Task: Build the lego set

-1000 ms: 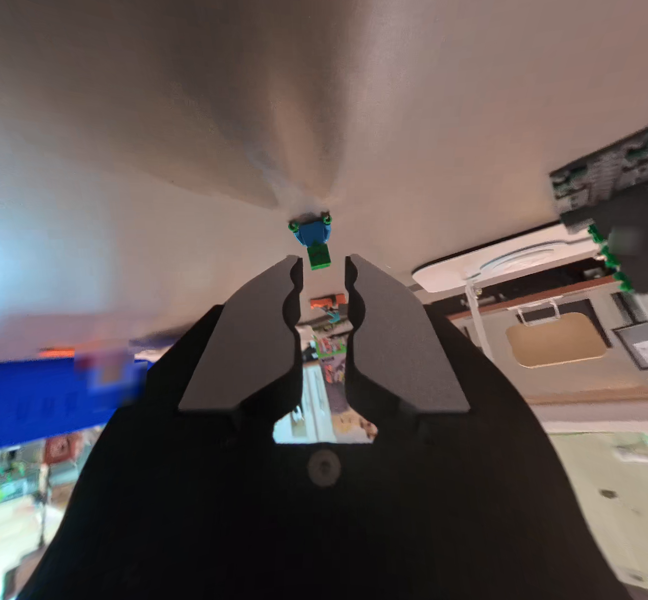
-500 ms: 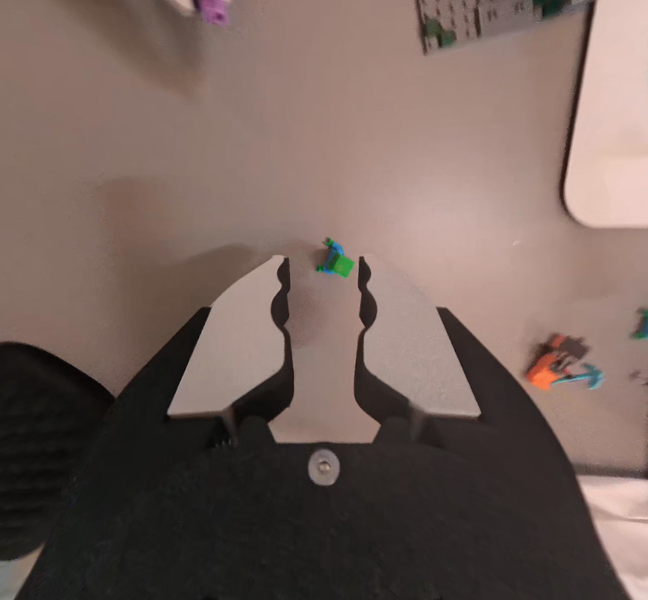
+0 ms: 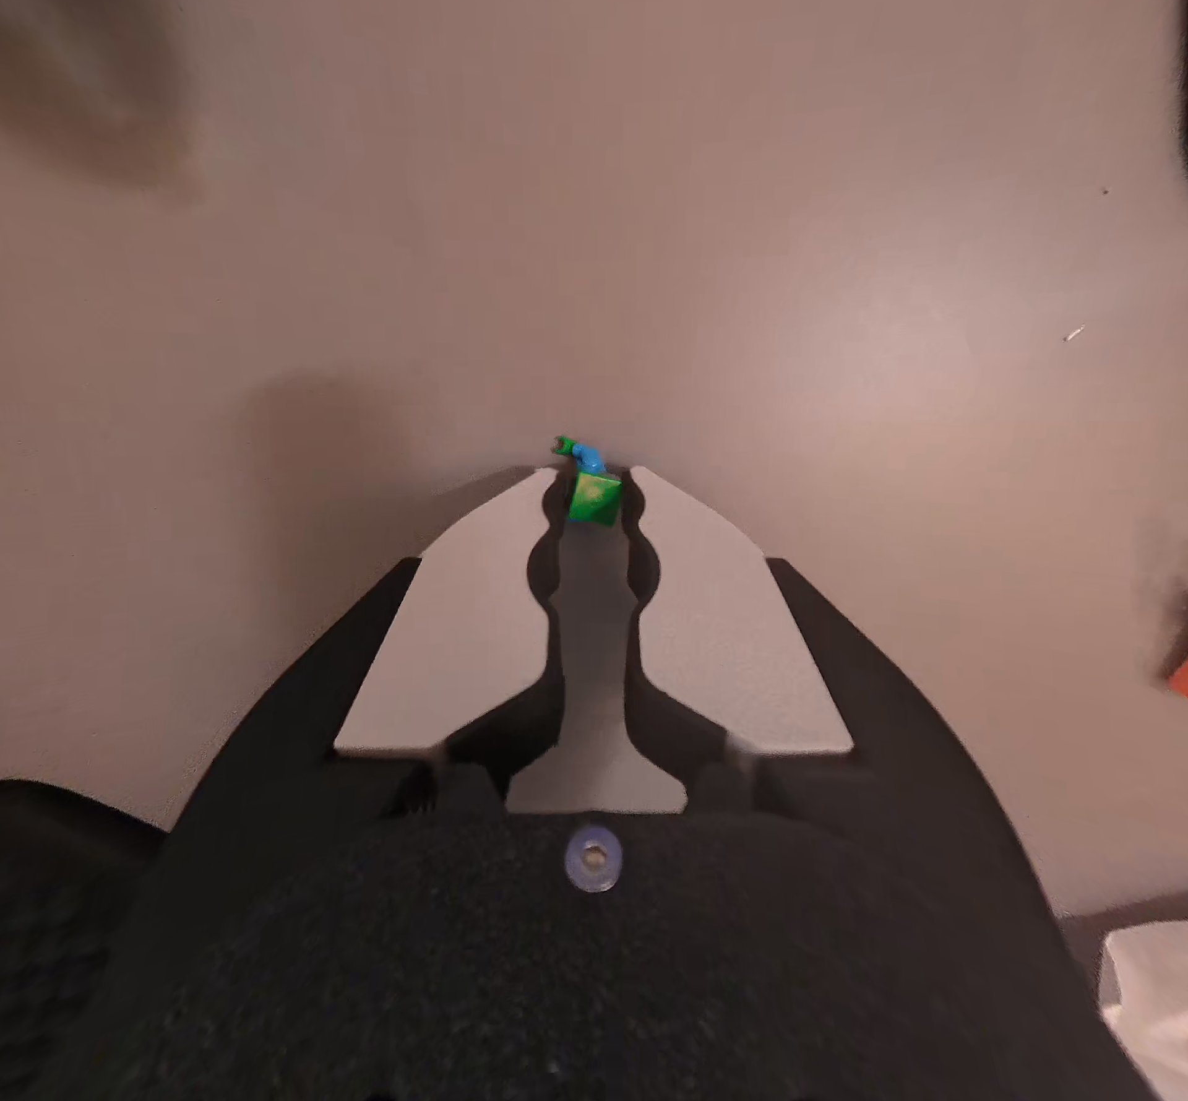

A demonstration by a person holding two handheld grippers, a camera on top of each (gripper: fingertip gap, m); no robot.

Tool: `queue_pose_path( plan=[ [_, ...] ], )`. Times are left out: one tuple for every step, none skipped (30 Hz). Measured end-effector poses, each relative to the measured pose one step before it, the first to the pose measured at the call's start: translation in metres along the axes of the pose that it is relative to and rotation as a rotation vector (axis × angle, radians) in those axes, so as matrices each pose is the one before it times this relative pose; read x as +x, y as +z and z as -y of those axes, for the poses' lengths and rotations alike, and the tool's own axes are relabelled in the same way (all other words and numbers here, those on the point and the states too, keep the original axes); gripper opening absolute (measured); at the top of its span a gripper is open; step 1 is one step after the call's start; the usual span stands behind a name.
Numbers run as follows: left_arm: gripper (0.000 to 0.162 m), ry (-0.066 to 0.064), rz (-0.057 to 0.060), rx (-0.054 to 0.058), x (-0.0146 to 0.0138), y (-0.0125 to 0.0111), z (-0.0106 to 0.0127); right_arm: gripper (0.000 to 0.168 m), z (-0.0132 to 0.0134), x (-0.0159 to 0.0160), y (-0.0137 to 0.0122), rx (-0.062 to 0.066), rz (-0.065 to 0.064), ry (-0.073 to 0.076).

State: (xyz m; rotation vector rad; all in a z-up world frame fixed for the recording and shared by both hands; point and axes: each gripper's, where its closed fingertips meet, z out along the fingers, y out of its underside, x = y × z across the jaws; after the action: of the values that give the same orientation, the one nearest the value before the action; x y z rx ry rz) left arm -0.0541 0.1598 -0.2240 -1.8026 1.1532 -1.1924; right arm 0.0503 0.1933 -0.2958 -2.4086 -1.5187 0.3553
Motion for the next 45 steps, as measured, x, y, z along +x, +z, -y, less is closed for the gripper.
queue_pose_path(
  plan=[
    [0.008,-0.0003,-0.0004,-0.0006,-0.00008,-0.00009,-0.00016,0.015,0.00017,-0.00034,-0.00012,0.0011,0.0029,-0.0019],
    [0.008,-0.0007,-0.0003,-0.0002,-0.00028,-0.00002,-0.00012,0.014,0.00022,-0.00057,-0.00050,0.0006,0.0023,-0.0056],
    [0.008,-0.0008,-0.0008,0.0007,-0.00011,0.00004,-0.00003,0.013,0.00139,-0.00084,-0.00091,0.0097,0.0017,-0.0068],
    [0.008,-0.0010,-0.0015,0.0003,0.00002,0.00010,-0.00006,0.013,0.00238,-0.00152,-0.00161,0.0157,0.0062,-0.0035],
    [0.008,0.0006,-0.0007,0.0003,0.00004,0.00015,-0.00002,0.013,0.00416,-0.00213,-0.00265,0.0262,0.0084,-0.0051],
    [0.008,0.0022,-0.0010,0.0008,0.00023,0.00020,0.00018,0.013,0.00625,-0.00244,-0.00400,0.0382,0.0070,-0.0085],
    [0.008,0.0041,-0.0007,0.0021,0.00050,0.00020,0.00037,0.013,0.00804,-0.00360,-0.00515,0.0457,0.0111,-0.0080],
    [0.008,0.0058,0.0035,0.0040,0.00011,0.00022,0.00081,0.013,0.01034,-0.00555,-0.00597,0.0570,0.0202,-0.0089],
    [0.008,0.0059,0.0064,0.0043,-0.00014,0.00009,0.00121,0.013,0.01208,-0.00640,-0.00627,0.0644,0.0209,-0.0088],
    [0.008,0.0085,0.0036,0.0087,0.00058,0.00004,0.00191,0.013,0.01307,-0.00671,-0.00615,0.0670,0.0201,-0.0091],
    [0.008,0.0097,-0.0001,0.0115,0.00136,-0.00002,0.00250,0.013,0.01355,-0.00723,-0.00575,0.0683,0.0214,-0.0089],
    [0.008,0.0088,0.0013,0.0093,0.00144,0.00006,0.00249,0.013,0.01359,-0.00743,-0.00493,0.0679,0.0209,-0.0100],
    [0.008,0.0106,0.0013,0.0069,0.00175,0.00024,0.00217,0.013,0.01276,-0.00716,-0.00402,0.0635,0.0203,-0.0106],
    [0.008,0.0127,-0.0020,0.0078,0.00227,0.00031,0.00212,0.013,0.01112,-0.00704,-0.00295,0.0559,0.0220,-0.0098],
    [0.008,0.0098,-0.0031,0.0067,0.00230,0.00031,0.00202,0.013,0.00918,-0.00616,-0.00178,0.0470,0.0211,-0.0066],
    [0.008,0.0058,-0.0062,0.0063,0.00255,0.00049,0.00196,0.013,0.00599,-0.00537,-0.00045,0.0299,0.0225,0.0001],
    [0.008,0.0042,-0.0103,0.0077,0.00299,0.00050,0.00185,0.013,0.00271,-0.00399,0.00058,0.0132,0.0184,0.0049],
    [0.008,0.0012,-0.0099,0.0060,0.00273,0.00047,0.00166,0.013,0.00062,-0.00262,0.00122,0.0049,0.0131,0.0019],
    [0.008,0.0003,-0.0131,0.0026,0.00299,0.00051,0.00115,0.013,-0.00083,-0.00168,0.00133,0.0010,0.0097,-0.0035],
    [0.008,0.0004,-0.0153,0.0042,0.00331,0.00046,0.00118,0.013,-0.00139,-0.00097,0.00134,-0.0005,0.0063,-0.0045],
    [0.008,-0.0025,-0.0118,0.0030,0.00253,0.00026,0.00104,0.013,-0.00146,-0.00071,0.00110,0.0000,0.0065,-0.0006],
    [0.008,-0.0051,-0.0114,0.0026,0.00213,0.00031,0.00094,0.013,-0.00148,-0.00147,0.00092,-0.0006,0.0120,0.0014],
    [0.008,-0.0051,-0.0154,0.0043,0.00257,0.00019,0.00091,0.013,-0.00109,-0.00106,0.00071,0.0004,0.0078,-0.0001],
    [0.008,-0.0064,-0.0142,0.0021,0.00205,0.00011,0.00046,0.013,-0.00129,-0.00079,0.00065,-0.0023,0.0051,-0.0010],
    [0.008,-0.0047,-0.0071,-0.0002,0.00096,0.00030,0.00004,0.013,-0.00107,-0.00103,0.00047,-0.0034,0.0060,-0.0017],
    [0.008,-0.0028,-0.0044,-0.0029,0.00050,0.00037,-0.00057,0.013,-0.00046,-0.00076,0.00042,0.0002,0.0033,-0.0025],
    [0.008,-0.0033,-0.0054,0.0001,0.00059,0.00036,-0.00010,0.013,-0.00045,-0.00021,0.00035,-0.0014,0.0001,-0.0006],
    [0.008,-0.0061,-0.0094,0.0022,0.00108,0.00021,0.00017,0.013,-0.00026,-0.00018,0.00035,-0.0002,0.0020,0.0011],
    [0.008,-0.0071,-0.0071,0.0016,0.00064,0.00037,0.00011,0.013,-0.00007,-0.00083,0.00031,0.0017,0.0067,0.0032],
    [0.008,-0.0035,-0.0039,0.0020,0.00027,0.00009,0.00009,0.013,-0.00006,-0.00102,0.00062,0.0025,0.0080,0.0038],
    [0.008,-0.0033,-0.0063,0.0051,0.00060,0.00000,0.00053,0.013,-0.00070,-0.00027,0.00066,-0.0015,0.0040,0.0040],
    [0.008,-0.0037,-0.0042,-0.0008,0.00017,-0.00007,-0.00042,0.013,-0.00042,0.00009,0.00048,-0.0002,0.0021,0.0035],
    [0.008,-0.0009,-0.0018,0.0016,0.00000,-0.00022,-0.00008,0.013,0.00007,-0.00002,0.00022,0.0037,0.0035,0.0040],
    [0.008,-0.0030,-0.0034,0.0032,0.00020,-0.00024,0.00026,0.013,0.00045,-0.00030,0.00010,0.0066,0.0059,0.0064],
    [0.008,-0.0033,-0.0044,0.0029,0.00042,-0.00031,0.00041,0.013,0.00078,-0.00054,0.00000,0.0087,0.0084,0.0079],
    [0.008,-0.0039,-0.0052,0.0016,0.00057,-0.00011,0.00030,0.013,0.00085,-0.00082,0.00003,0.0093,0.0095,0.0084],
    [0.008,-0.0011,-0.0033,-0.0002,0.00051,-0.00002,-0.00003,0.013,0.00042,-0.00097,0.00005,0.0053,0.0106,0.0099],
    [0.008,0.0013,-0.0014,-0.0002,0.00027,0.00000,-0.00010,0.013,0.00030,-0.00130,0.00010,0.0052,0.0141,0.0114],
    [0.008,-0.0011,-0.0001,-0.0020,0.00013,0.00023,-0.00008,0.013,0.00038,-0.00129,0.00010,0.0072,0.0147,0.0142],
    [0.008,0.0017,0.0002,-0.0016,0.00027,0.00028,-0.00017,0.013,0.00043,-0.00081,-0.00005,0.0087,0.0119,0.0144],
    [0.008,0.0012,-0.0015,-0.0014,0.00046,0.00008,-0.00006,0.013,0.00022,-0.00045,-0.00012,0.0077,0.0089,0.0110],
    [0.008,0.0017,0.0001,-0.0004,0.00026,0.00003,0.00014,0.013,-0.00012,-0.00032,-0.00016,0.0058,0.0056,0.0053],
    [0.008,0.0002,-0.0005,-0.0001,0.00038,-0.00008,0.00028,0.013,0.00012,-0.00071,-0.00037,0.0060,0.0072,0.0020],
    [0.008,-0.0014,-0.0081,0.0032,0.00144,0.00008,0.00060,0.013,0.00055,-0.00145,-0.00052,0.0081,0.0112,0.0025],
    [0.008,-0.0028,-0.0078,0.0063,0.00127,-0.00013,0.00112,0.013,0.00077,-0.00104,-0.00065,0.0085,0.0086,0.0047]
  ],
)
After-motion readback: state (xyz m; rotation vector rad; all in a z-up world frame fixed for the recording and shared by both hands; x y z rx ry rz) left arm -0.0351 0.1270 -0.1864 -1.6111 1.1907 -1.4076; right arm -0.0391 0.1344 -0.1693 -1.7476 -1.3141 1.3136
